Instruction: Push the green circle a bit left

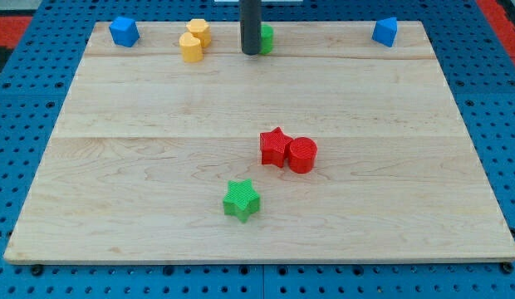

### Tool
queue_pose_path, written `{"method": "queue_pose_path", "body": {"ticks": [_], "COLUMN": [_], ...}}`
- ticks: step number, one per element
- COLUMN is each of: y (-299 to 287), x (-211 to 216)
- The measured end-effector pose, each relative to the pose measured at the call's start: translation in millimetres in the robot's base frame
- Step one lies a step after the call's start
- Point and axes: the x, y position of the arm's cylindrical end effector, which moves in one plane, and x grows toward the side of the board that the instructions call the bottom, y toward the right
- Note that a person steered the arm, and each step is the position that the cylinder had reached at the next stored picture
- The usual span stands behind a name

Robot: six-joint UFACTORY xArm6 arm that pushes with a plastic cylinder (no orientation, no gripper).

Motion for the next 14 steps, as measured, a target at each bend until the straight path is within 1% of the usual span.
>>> {"method": "queue_pose_path", "body": {"ticks": [2, 3, 4, 5, 6, 7, 8, 12, 13, 14], "y": [0.0, -3.0, -20.0, -41.7, -33.6, 2.0, 4.5, 35.5, 84.4, 110.3], "x": [-16.9, -49.1, -59.8, -60.1, -60.2, -60.4, -60.1, 7.0, 4.8, -18.8]}}
